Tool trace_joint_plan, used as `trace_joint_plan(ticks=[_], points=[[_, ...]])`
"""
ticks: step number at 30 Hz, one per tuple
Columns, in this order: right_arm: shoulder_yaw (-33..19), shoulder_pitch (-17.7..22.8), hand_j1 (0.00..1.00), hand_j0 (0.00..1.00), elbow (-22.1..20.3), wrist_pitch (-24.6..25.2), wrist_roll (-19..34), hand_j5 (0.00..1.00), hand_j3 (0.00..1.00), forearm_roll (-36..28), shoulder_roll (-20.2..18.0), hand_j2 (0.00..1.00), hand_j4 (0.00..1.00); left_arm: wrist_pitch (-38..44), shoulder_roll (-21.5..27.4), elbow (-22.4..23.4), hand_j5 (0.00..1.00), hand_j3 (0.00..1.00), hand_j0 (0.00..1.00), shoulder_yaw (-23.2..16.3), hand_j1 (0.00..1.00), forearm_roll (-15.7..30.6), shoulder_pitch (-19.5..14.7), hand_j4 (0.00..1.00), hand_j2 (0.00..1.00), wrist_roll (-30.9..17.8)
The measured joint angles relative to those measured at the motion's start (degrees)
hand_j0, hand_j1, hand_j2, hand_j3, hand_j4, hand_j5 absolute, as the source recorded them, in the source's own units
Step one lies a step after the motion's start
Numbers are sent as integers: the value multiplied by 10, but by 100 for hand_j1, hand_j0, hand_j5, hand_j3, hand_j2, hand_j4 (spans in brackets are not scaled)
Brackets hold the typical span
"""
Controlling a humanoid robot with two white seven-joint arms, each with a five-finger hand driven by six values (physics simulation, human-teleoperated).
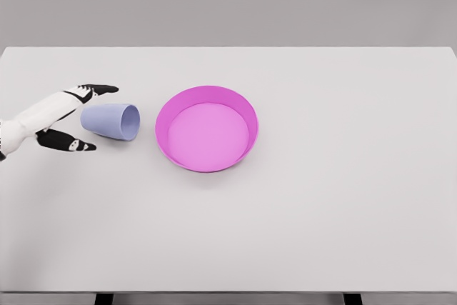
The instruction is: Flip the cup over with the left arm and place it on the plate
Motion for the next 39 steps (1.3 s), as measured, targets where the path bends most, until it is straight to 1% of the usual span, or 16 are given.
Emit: trace_joint_plan(ticks=[3, 9, 12, 17, 22, 31, 35, 39], points=[[0, 0, 100, 100, 0, 0, 0, 100, 100, 0, 0, 100, 100, 0, -18, 8, 100, 100, 100, -2, 100, -11, -18, 100, 100, -11], [0, 0, 100, 100, 0, 0, 0, 100, 100, 0, 0, 100, 100, 0, -45, 19, 100, 100, 100, -4, 100, -40, -26, 100, 100, -19], [0, 0, 100, 100, 0, 0, 0, 100, 100, 0, 0, 100, 100, 0, -56, 28, 100, 100, 100, -4, 100, -62, -38, 100, 100, -20], [0, 0, 100, 100, 0, 0, 0, 100, 100, 0, 0, 100, 100, 2, -61, 36, 100, 100, 100, -4, 100, -99, -38, 100, 100, -20], [0, 0, 100, 100, 0, 0, 0, 100, 100, 0, 0, 100, 100, 37, -62, 33, 100, 100, 100, -4, 100, -129, -40, 100, 100, -20], [0, 0, 100, 100, 0, 0, 0, 100, 100, 0, 0, 100, 100, 43, -68, 28, 100, 100, 100, -4, 100, -140, -41, 100, 100, -20], [0, 0, 100, 100, 0, 0, 0, 100, 100, 0, 0, 100, 100, 41, -71, 27, 100, 100, 100, -13, 100, -141, -49, 100, 100, -20], [0, 0, 100, 100, 0, 0, 0, 100, 100, 0, 0, 100, 100, 41, -71, 26, 100, 100, 100, -23, 100, -142, -50, 100, 100, -20]])
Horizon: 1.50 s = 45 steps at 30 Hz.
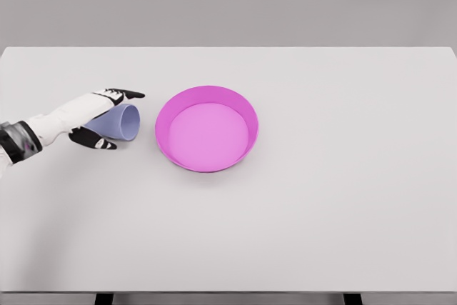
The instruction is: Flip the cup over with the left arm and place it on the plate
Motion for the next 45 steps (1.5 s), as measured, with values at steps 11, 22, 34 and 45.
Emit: trace_joint_plan(ticks=[11, 22, 34, 45], points=[[0, 0, 100, 100, 0, 0, 0, 100, 100, 0, 0, 100, 100, -8, 4, 2, 94, 94, 94, -4, 94, -2, -6, 94, 94, 0], [0, 0, 100, 100, 0, 0, 0, 100, 100, 0, 0, 100, 100, -13, 4, 6, 94, 94, 94, -10, 94, -21, -6, 94, 94, 0], [0, 0, 100, 100, 0, 0, 0, 100, 100, 0, 0, 100, 100, -11, 6, 11, 86, 86, 86, -7, 86, -32, -7, 86, 86, 0], [0, 0, 100, 100, 0, 0, 0, 100, 100, 0, 0, 100, 100, -12, 8, 11, 75, 75, 75, -9, 75, -37, -7, 75, 75, 0]])
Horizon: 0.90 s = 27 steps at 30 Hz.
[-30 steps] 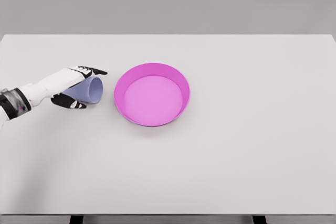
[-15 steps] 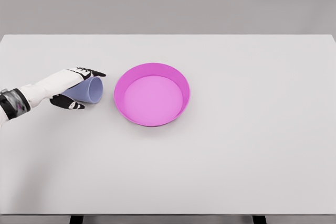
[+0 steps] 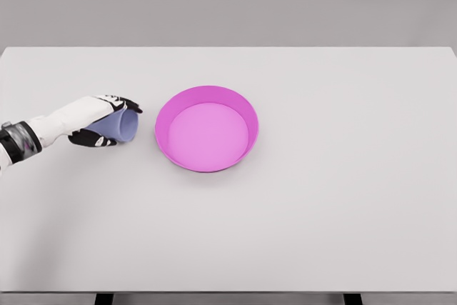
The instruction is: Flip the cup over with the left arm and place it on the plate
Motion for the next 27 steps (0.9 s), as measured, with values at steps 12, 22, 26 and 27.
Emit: trace_joint_plan(ticks=[12, 22, 26, 27], points=[[0, 0, 100, 100, 0, 0, 0, 100, 100, 0, 0, 100, 100, -25, -1, -4, 73, 73, 73, 5, 73, 19, -7, 73, 73, 0], [0, 0, 100, 100, 0, 0, 0, 100, 100, 0, 0, 100, 100, -29, -1, -4, 73, 73, 73, 8, 73, 111, -7, 73, 73, 0], [0, 0, 100, 100, 0, 0, 0, 100, 100, 0, 0, 100, 100, -29, 1, -2, 73, 73, 73, 8, 73, 160, -7, 73, 73, 0], [0, 0, 100, 100, 0, 0, 0, 100, 100, 0, 0, 100, 100, -29, 1, -1, 73, 73, 73, 8, 73, 174, -6, 73, 73, 0]])
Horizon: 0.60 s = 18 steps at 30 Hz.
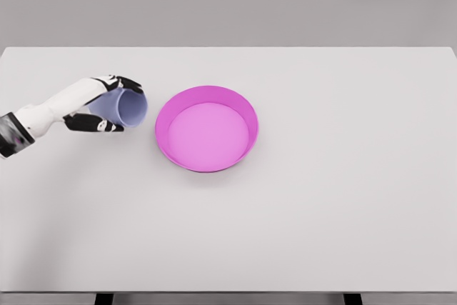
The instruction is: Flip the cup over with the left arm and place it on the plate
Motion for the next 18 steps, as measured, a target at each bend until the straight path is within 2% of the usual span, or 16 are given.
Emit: trace_joint_plan(ticks=[4, 11, 18], points=[[0, 0, 100, 100, 0, 0, 0, 100, 100, 0, 0, 100, 100, 0, -1, 1, 73, 73, 73, -2, 73, 49, 1, 73, 73, 0], [0, 0, 100, 100, 0, 0, 0, 100, 100, 0, 0, 100, 100, 0, -4, 1, 74, 74, 74, -10, 74, 102, 4, 74, 74, 0], [0, 0, 100, 100, 0, 0, 0, 100, 100, 0, 0, 100, 100, 0, -23, -4, 74, 74, 74, -34, 74, 126, 7, 74, 74, 0]])
